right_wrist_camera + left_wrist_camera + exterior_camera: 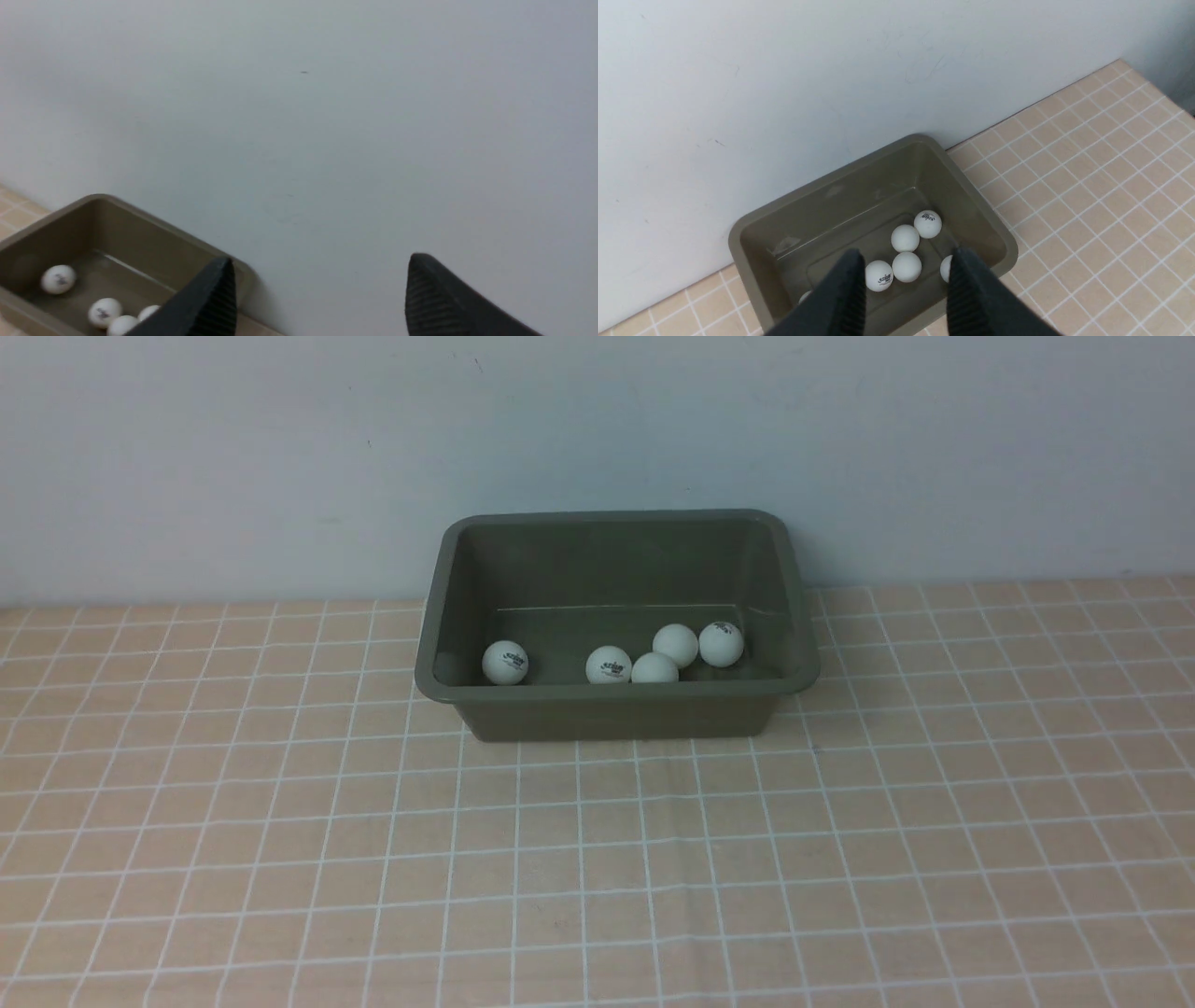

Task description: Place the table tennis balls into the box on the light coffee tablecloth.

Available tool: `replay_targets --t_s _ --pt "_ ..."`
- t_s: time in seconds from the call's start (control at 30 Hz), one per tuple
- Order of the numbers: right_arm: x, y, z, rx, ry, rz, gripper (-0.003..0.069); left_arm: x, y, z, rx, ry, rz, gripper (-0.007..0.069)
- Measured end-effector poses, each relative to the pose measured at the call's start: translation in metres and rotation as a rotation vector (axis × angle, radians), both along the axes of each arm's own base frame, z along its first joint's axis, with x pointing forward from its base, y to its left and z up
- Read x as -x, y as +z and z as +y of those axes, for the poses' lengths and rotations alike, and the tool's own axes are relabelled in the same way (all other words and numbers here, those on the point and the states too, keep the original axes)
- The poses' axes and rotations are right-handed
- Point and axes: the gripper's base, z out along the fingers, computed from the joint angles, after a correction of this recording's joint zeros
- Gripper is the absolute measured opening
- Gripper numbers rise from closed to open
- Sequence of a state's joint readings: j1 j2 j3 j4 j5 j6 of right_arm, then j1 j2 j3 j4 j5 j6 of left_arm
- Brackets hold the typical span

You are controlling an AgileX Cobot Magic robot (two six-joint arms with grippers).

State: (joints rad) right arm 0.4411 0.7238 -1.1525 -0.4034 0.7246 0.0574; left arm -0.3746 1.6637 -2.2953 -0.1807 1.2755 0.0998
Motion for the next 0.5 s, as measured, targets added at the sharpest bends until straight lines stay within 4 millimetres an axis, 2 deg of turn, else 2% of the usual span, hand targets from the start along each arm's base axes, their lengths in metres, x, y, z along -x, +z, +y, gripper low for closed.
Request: replay_targets --t_s 0.07,0.1,0.13,0.17,0.2,0.3,0.5 --pt "0.021 -0.004 -0.015 -0.029 -0.046 -0.025 0.0449 0.006 0.005 0.002 0.005 0.0 -0.014 0.0154" --pt "0.023 -0.005 -0.016 -0.029 -0.051 -0.029 0.0449 0.006 0.005 0.002 0.006 0.0 -0.015 0.0152" --pt "0.037 -0.012 -0.023 -0.049 -0.058 -0.048 0.0447 0.007 0.006 0.003 0.007 0.0 -0.017 0.0137" --pt "0.041 -0.015 -0.025 -0.056 -0.059 -0.051 0.0446 0.008 0.006 0.003 0.007 0.0 -0.018 0.0131" --pt "0.056 -0.033 -0.031 -0.068 -0.054 -0.066 0.044 0.009 0.007 0.003 0.008 -0.001 -0.019 0.0122" --pt "0.068 -0.07 -0.035 -0.088 -0.027 -0.08 0.042 0.009 0.007 0.004 0.009 -0.001 -0.021 0.012" --pt "0.073 -0.135 -0.028 -0.207 0.064 -0.124 0.0371 0.009 0.007 0.004 0.008 -0.001 -0.02 0.012"
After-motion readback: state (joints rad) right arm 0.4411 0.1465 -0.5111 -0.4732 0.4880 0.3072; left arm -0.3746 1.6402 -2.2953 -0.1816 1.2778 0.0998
